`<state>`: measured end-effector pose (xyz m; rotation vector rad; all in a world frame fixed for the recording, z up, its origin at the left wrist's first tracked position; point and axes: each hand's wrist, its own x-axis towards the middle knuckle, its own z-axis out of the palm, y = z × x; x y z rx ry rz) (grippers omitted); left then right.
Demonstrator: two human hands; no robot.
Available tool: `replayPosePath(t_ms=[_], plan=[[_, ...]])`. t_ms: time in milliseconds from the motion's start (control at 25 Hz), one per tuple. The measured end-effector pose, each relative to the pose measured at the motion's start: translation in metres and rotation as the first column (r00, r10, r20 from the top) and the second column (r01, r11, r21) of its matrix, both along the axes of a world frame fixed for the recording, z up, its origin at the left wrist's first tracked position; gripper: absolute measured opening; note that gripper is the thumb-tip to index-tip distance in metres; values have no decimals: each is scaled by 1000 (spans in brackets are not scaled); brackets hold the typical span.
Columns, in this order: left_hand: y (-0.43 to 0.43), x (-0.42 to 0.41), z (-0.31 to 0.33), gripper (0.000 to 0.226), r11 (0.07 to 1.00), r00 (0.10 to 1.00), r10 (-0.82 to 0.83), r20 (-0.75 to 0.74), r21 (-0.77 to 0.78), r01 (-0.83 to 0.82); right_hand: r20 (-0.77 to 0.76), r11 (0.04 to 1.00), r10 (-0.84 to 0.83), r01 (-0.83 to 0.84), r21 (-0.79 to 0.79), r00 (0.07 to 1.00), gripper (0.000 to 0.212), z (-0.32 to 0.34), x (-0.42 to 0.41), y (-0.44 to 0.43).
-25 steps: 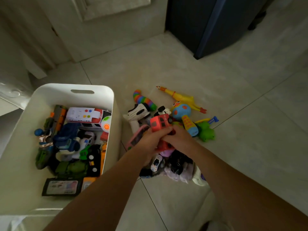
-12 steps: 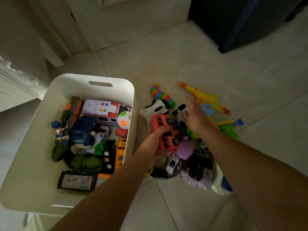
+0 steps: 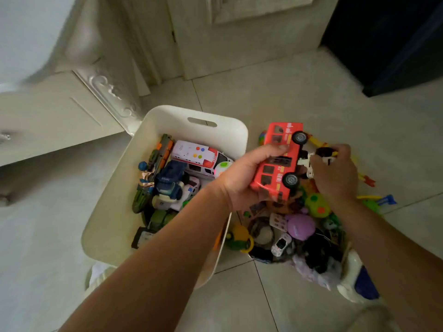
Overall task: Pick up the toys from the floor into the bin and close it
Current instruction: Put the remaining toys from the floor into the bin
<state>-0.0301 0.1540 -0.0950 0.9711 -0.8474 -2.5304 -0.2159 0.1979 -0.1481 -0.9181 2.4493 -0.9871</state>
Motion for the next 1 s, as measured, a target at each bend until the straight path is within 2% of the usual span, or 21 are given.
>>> replayPosePath(t_ms=[120, 200, 280, 400, 480, 560, 640, 720, 760, 920, 1000], plan=[[-23, 62, 12, 43, 994, 997, 80, 25, -71, -78, 66, 966, 62, -44, -256, 996, 32, 51, 33, -12], [-36, 100, 4, 45, 978, 965, 200, 168, -99, -185, 107, 908, 130, -75, -412, 986, 31, 79, 61, -23], [-41, 125, -11, 46, 958, 884, 283, 373, -61, -281, 153, 872, 213, -117, -476, 965, 30, 96, 90, -35], [-36, 131, -44, 39, 944, 766, 270, 583, -5, -329, 168, 870, 330, -230, -435, 929, 29, 97, 126, -49], [-37, 120, -66, 68, 941, 695, 281, 662, -46, -336, 166, 867, 376, -283, -410, 911, 31, 89, 141, -57], [-38, 101, -80, 96, 942, 589, 314, 744, -166, -292, 161, 871, 393, -310, -382, 905, 31, 79, 148, -61], [-37, 88, -89, 95, 945, 479, 324, 816, -256, -202, 144, 876, 406, -341, -340, 902, 31, 70, 150, -65], [-34, 85, -97, 87, 938, 516, 346, 784, -307, -161, 124, 875, 445, -401, -270, 887, 32, 62, 150, -69], [-31, 88, -98, 86, 945, 545, 322, 774, -301, -130, 115, 872, 467, -434, -226, 877, 33, 60, 150, -71], [-29, 105, -101, 89, 969, 569, 237, 788, -233, -81, 86, 852, 522, -514, -97, 849, 33, 55, 154, -72], [-26, 107, -97, 88, 952, 520, 247, 818, -305, 27, 77, 846, 532, -525, -92, 843, 31, 54, 156, -69]])
